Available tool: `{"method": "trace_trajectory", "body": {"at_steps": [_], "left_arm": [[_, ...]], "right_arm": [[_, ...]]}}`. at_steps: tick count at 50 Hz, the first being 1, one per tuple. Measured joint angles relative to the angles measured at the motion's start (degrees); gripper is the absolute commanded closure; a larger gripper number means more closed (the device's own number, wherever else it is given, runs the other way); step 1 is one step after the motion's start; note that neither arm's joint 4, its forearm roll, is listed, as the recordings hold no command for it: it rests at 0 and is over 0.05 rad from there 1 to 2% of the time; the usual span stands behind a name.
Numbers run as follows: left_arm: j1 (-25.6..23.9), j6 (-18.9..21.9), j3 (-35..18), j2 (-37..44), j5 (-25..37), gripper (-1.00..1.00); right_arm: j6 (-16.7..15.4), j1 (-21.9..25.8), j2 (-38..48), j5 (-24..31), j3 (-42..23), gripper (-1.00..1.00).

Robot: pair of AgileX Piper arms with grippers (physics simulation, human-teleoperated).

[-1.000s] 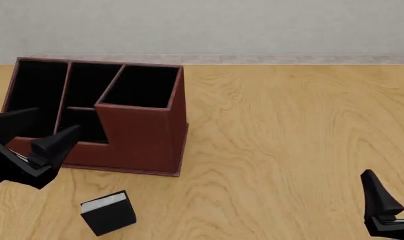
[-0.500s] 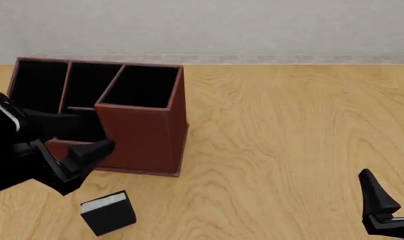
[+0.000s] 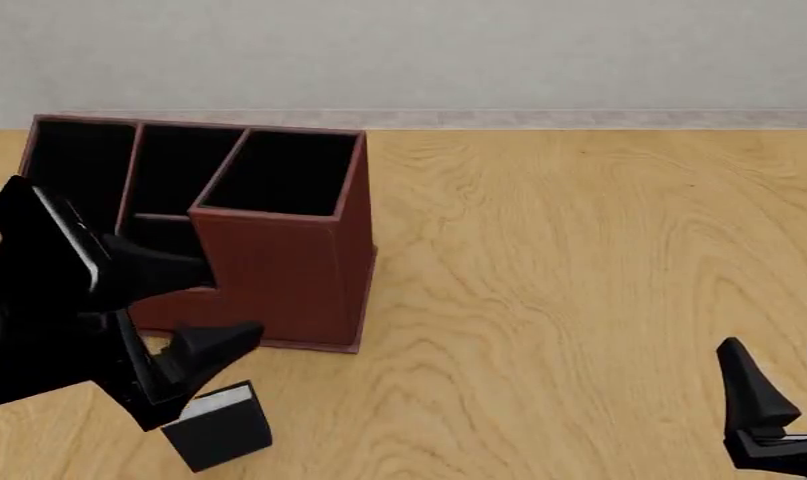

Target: Pick up the book and place it in the left compartment of the caddy.

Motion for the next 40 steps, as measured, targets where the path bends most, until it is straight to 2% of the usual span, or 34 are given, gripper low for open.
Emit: {"method": "trace_trajectory", "body": {"at_steps": [14,40], "left_arm": [[-0.9,1.7,0.3,1.5,2.4,-1.00],[1.6,5.0,2.5,1.8,4.1,-1.00]], "right_arm": [[-0.1,-0.2,-0.4,0.2,0.0,-1.00],[0.2,-0.4,-1.3,0.9,0.0,-1.00]]}}
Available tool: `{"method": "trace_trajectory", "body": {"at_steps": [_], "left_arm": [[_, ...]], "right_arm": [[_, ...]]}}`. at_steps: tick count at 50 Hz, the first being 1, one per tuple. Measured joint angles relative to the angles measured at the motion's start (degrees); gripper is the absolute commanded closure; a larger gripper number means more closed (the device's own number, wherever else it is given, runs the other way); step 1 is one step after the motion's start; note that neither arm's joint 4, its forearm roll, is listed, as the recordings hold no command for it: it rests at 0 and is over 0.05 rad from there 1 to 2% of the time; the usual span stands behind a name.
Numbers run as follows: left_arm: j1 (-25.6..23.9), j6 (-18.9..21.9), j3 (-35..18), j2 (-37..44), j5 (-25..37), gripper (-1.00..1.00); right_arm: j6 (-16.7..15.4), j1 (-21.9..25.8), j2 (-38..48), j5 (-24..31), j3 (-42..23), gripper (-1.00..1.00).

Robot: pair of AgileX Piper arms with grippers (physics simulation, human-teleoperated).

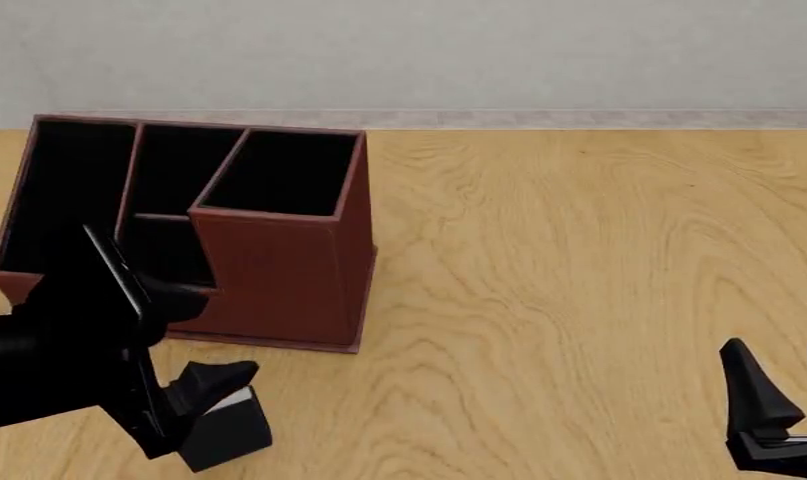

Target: Pick up the book and place it in the left compartment of the caddy.

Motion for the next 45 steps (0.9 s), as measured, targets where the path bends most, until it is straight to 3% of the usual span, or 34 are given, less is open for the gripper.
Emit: {"method": "trace_trajectory", "body": {"at_steps": [26,45], "left_arm": [[2.4,5.4,5.1,-0.6,-0.4,-1.00],[3.2,6.6,8.4,-1.5,-1.2,-1.00]], "right_arm": [[0.1,0.0,0.4,-0.4,0.0,-1.00],[0.1,0.0,0.6,-0.5,0.0,-1.00]]}}
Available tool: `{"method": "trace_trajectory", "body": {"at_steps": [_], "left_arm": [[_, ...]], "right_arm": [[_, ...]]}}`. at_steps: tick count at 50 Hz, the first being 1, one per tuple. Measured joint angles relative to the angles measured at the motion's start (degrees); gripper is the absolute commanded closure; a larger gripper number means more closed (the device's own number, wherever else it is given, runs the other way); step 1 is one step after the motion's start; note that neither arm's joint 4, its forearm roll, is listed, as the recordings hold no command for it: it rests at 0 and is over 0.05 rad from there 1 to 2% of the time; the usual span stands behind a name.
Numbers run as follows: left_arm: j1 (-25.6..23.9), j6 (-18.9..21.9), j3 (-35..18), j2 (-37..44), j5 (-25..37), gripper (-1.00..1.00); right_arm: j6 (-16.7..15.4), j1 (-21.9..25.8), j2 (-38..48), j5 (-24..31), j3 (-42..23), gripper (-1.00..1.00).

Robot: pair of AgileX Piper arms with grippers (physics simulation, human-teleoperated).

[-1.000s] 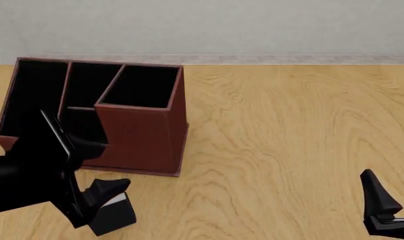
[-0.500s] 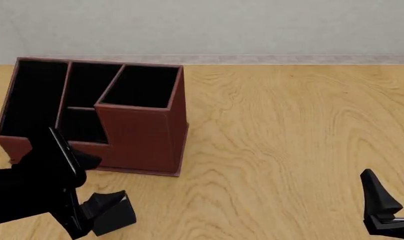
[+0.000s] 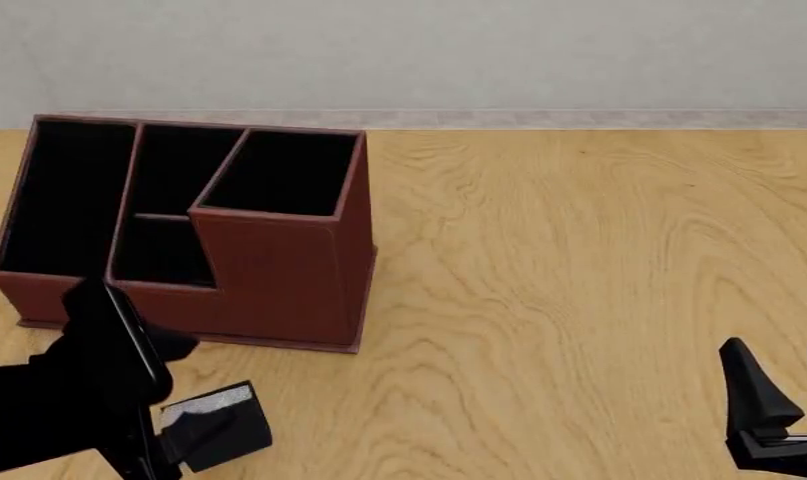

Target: Pick up the book and place it in the left compartment of the caddy.

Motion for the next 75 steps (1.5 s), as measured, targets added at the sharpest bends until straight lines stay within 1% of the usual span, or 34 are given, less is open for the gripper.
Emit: {"method": "trace_trajectory", "body": {"at_steps": [45,75], "left_arm": [[3.1,1.0,5.0,2.2,-5.6,-1.00],[3.4,0.8,7.8,4.6,-10.0,-1.00]], "right_arm": [[-0.3,-0.2,-0.3,0.2,0.0,-1.00],[-0.6,-0.2,0.3,-0.2,0.0,-1.00]]}}
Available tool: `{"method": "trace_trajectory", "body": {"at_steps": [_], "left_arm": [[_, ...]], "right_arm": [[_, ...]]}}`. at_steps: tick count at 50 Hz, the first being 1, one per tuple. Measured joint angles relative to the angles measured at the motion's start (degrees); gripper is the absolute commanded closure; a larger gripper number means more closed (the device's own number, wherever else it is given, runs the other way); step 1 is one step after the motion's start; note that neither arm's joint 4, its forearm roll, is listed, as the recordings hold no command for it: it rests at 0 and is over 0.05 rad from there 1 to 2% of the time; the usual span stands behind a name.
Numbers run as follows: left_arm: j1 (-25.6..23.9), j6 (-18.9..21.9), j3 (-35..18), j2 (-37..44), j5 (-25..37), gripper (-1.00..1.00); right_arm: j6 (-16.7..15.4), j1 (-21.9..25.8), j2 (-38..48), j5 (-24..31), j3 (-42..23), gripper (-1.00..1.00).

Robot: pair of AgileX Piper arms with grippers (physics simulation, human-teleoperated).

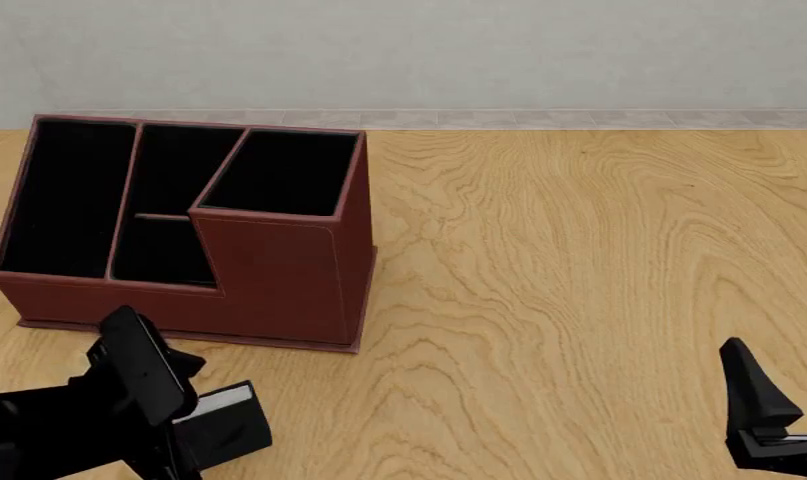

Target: Pick up the book and place it in the left compartment of the caddy.

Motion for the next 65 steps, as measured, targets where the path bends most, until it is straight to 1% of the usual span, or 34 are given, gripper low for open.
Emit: {"method": "trace_trajectory", "body": {"at_steps": [21,40,65], "left_arm": [[-0.1,-0.4,1.3,1.1,-1.6,-1.00],[1.0,0.6,2.3,2.2,-2.7,-1.00],[1.9,1.4,3.1,5.7,-5.1,-1.00]], "right_arm": [[-0.2,0.0,0.5,-0.3,0.0,-1.00],[-0.4,0.1,0.8,-0.5,0.0,-1.00],[-0.2,0.1,1.6,-1.1,0.0,-1.00]]}}
